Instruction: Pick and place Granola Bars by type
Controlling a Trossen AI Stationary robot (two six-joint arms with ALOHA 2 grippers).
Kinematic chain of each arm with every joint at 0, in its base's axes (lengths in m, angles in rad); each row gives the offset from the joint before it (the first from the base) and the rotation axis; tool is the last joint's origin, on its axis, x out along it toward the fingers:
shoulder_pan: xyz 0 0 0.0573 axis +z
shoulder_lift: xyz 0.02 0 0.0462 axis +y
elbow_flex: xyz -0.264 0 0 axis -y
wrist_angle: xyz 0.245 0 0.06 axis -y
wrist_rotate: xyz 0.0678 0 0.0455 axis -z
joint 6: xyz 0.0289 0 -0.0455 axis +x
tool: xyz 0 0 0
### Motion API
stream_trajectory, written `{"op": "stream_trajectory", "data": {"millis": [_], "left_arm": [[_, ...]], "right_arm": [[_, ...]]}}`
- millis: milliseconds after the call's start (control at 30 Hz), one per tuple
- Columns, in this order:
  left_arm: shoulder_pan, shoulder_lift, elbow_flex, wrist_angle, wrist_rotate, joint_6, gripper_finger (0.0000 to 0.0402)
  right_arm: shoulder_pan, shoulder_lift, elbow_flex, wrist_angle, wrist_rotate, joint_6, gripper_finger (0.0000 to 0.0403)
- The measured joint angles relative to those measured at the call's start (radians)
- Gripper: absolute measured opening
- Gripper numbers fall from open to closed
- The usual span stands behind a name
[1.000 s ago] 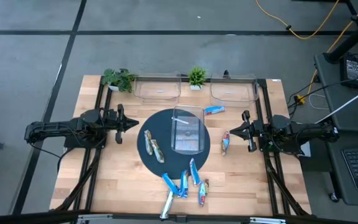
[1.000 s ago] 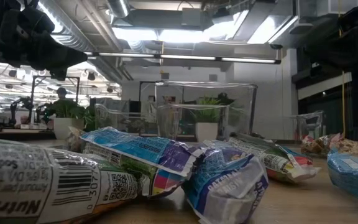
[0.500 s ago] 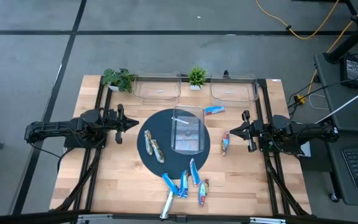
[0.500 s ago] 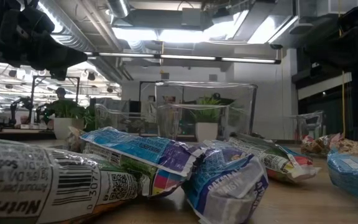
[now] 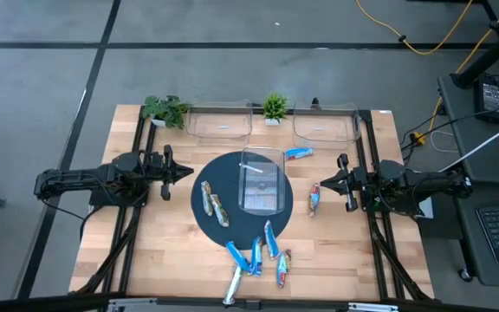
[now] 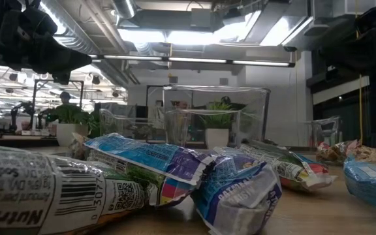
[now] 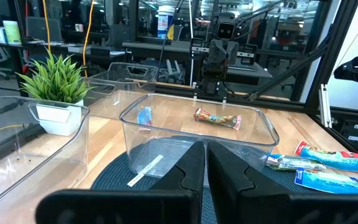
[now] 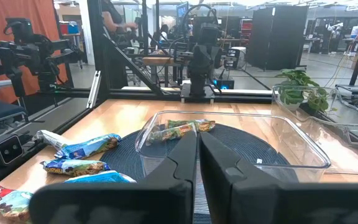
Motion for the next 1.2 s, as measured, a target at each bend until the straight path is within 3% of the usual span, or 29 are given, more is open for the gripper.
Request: {"op": "stream_trajectory", "data": {"millis": [633, 1000, 1133, 1200], "left_arm": [[0.0, 0.0, 0.0, 0.0, 0.0, 0.0, 0.0011], [0.0, 0.0, 0.0, 0.0, 0.0, 0.0, 0.0011], [0.0, 0.0, 0.0, 0.0, 0.0, 0.0, 0.0012], [0.0, 0.0, 0.0, 0.0, 0.0, 0.0, 0.0013]], "right_arm": [[0.0, 0.0, 0.0, 0.0, 0.0, 0.0, 0.0023], [0.0, 0.0, 0.0, 0.005, 0.062, -0.025, 0.0023], [0.0, 0.0, 0.0, 0.127, 0.129, 0.055, 0.0023], [0.0, 0.002, 0.0, 0.24, 0.15, 0.014, 0.0023]]}}
